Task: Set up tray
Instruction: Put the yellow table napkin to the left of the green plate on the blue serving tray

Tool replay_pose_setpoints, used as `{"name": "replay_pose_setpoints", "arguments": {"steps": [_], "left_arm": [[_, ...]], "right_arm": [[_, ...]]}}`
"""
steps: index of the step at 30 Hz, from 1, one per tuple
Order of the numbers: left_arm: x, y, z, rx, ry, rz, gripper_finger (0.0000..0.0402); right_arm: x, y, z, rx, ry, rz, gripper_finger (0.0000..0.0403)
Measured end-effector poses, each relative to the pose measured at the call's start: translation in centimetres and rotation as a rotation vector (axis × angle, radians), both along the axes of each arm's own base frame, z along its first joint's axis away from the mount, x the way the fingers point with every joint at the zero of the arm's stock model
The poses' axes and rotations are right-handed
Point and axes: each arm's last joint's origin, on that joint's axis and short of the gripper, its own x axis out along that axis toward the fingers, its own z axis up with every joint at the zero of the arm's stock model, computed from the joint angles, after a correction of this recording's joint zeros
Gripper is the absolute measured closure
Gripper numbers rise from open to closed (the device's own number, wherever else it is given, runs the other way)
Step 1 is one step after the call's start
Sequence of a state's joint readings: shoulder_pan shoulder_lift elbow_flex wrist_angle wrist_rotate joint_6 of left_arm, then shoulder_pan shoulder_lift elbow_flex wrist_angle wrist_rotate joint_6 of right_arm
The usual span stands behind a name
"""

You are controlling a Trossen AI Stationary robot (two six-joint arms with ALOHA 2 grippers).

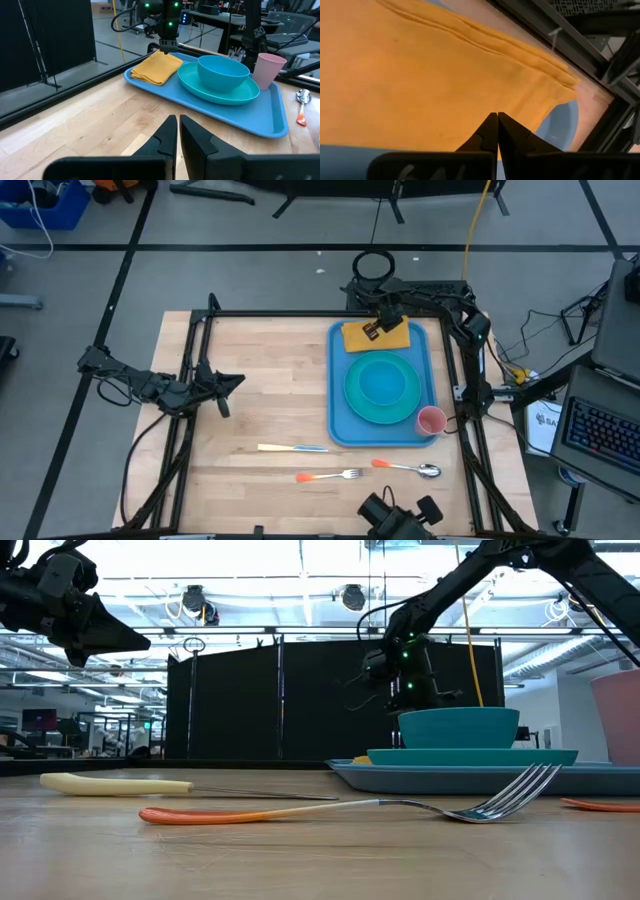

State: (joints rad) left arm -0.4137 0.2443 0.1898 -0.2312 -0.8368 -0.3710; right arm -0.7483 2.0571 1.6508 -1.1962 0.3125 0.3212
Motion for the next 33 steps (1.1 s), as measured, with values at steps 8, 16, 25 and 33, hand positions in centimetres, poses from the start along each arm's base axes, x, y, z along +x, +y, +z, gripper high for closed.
{"name": "replay_pose_setpoints", "arguments": {"steps": [8, 16, 25, 33], "left_arm": [[0.0, 0.0, 0.0, 0.000, 0.000, 0.000, 0.0378], [0.0, 0.0, 0.0, 0.000, 0.000, 0.000, 0.0378], [0.0, 0.0, 0.0, 0.000, 0.000, 0.000, 0.0378], [0.0, 0.0, 0.0, 0.000, 0.000, 0.000, 0.0378]], "right_arm": [[-1.1, -0.6, -0.5, 0.049, -0.021, -0.051, 0.0403], [-2.3, -0.4, -2.5, 0.081, 0.003, -0.056, 0.0403], [-2.9, -0.4, -3.3, 0.133, -0.024, -0.060, 0.0403], [-3.0, 0.0, -3.7, 0.206, -0.061, -0.067, 0.0403]]}}
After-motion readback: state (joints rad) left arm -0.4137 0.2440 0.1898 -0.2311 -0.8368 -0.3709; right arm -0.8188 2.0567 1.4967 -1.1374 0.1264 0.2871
